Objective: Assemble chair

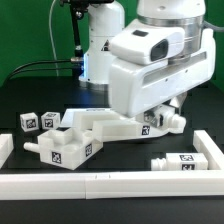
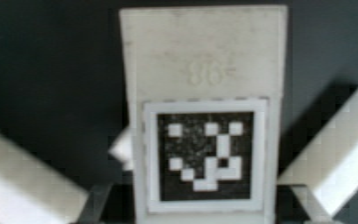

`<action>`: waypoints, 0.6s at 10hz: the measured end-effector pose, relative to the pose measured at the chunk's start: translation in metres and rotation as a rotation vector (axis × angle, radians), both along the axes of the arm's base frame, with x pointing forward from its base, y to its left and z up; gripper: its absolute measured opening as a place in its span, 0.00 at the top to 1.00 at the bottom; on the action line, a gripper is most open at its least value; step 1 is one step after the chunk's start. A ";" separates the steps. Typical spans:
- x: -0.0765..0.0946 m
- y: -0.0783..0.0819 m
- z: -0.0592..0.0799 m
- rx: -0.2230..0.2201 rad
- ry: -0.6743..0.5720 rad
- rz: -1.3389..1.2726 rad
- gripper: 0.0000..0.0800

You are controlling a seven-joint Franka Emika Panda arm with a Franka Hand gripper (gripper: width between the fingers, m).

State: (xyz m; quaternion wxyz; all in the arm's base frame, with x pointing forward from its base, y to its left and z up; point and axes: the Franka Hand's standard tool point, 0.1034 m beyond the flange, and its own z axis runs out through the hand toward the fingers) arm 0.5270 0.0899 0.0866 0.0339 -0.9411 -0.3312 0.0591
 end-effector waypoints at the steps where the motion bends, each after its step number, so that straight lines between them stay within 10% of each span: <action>1: -0.005 0.010 0.001 0.003 -0.014 0.010 0.64; 6: -0.005 0.007 -0.002 0.004 -0.009 0.012 0.64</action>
Offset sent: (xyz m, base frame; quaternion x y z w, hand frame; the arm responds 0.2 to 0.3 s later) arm 0.0000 0.0000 0.0000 0.0000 0.0000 0.0000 1.0000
